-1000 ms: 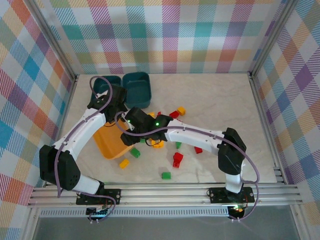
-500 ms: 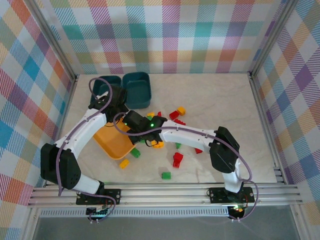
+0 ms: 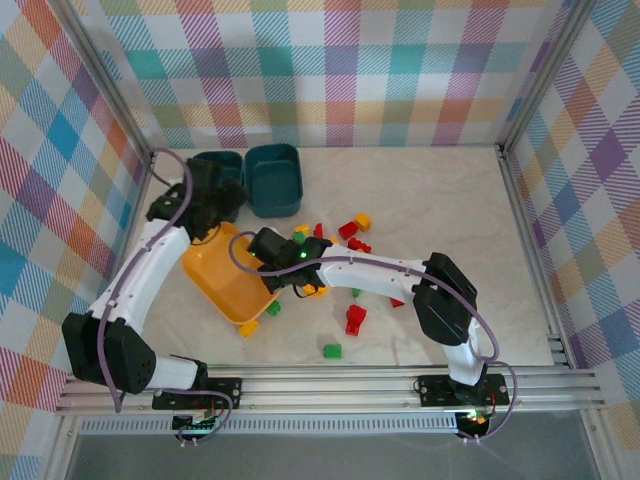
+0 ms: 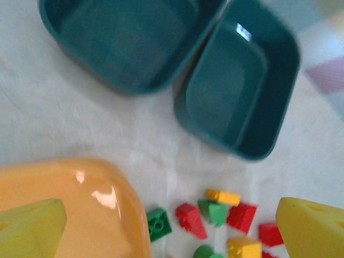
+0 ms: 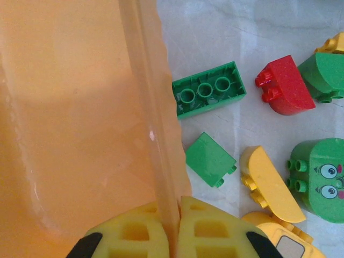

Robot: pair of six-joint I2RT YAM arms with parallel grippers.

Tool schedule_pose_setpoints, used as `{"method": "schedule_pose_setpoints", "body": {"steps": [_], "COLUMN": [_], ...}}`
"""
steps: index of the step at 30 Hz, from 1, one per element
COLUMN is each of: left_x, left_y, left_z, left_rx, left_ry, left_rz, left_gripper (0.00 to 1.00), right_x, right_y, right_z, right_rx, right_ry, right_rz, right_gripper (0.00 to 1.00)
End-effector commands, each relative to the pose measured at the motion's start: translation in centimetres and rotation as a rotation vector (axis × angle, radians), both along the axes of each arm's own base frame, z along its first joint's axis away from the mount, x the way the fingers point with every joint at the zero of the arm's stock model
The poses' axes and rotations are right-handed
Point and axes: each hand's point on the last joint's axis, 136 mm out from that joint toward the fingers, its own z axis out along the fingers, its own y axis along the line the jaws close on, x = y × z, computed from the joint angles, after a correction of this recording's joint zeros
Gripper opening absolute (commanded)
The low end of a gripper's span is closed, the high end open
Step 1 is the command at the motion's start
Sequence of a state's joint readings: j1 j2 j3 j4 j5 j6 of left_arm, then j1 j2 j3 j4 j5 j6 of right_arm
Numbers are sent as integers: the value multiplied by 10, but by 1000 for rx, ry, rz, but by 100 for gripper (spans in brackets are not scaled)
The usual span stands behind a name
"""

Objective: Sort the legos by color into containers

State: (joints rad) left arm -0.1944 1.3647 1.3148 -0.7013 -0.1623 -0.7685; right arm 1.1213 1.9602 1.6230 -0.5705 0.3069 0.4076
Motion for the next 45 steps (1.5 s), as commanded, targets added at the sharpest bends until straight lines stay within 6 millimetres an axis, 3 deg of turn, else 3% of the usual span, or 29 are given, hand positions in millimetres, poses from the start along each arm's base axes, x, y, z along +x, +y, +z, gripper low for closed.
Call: {"method": "schedule_pose_setpoints", "body": {"steps": [1,5,10,14,19,22,26,31,36,39,45], "left_x": [8,21,48,79,119,138,161,176,183,188,194], "left_y": [18,42,66,99,135,147,154,163,162,155,143], "left_z": [41,53,45,14,-47,-78,-96,-123,-150,-157,-158], "left_rx": [-22,-35,-38,90,167,196,251,312,325,336,402], "left_ry": [-86,-105,-68,34,170,236,272,351,376,372,382], "left_rz": [-7,11,2,4,2,-29,-103,-151,-195,-235,-296], "left_gripper": [100,100,100,90,60,59,64,61,42,31,24], "right_x": [11,34,77,124,177,199,221,243,266,278,288], "right_y": [-11,-35,-73,-125,-194,-228,-261,-277,-277,-274,-272], "right_z": [31,30,41,51,46,40,32,11,-11,-25,-42], "right_rx": [55,59,135,191,231,257,269,273,288,279,259], "right_ry": [-30,-18,24,46,100,126,146,191,221,241,263], "right_rz": [-52,-126,-241,-368,-524,-596,-657,-698,-716,-715,-721], "right_gripper": [0,0,0,0,0,0,0,0,0,0,0]}}
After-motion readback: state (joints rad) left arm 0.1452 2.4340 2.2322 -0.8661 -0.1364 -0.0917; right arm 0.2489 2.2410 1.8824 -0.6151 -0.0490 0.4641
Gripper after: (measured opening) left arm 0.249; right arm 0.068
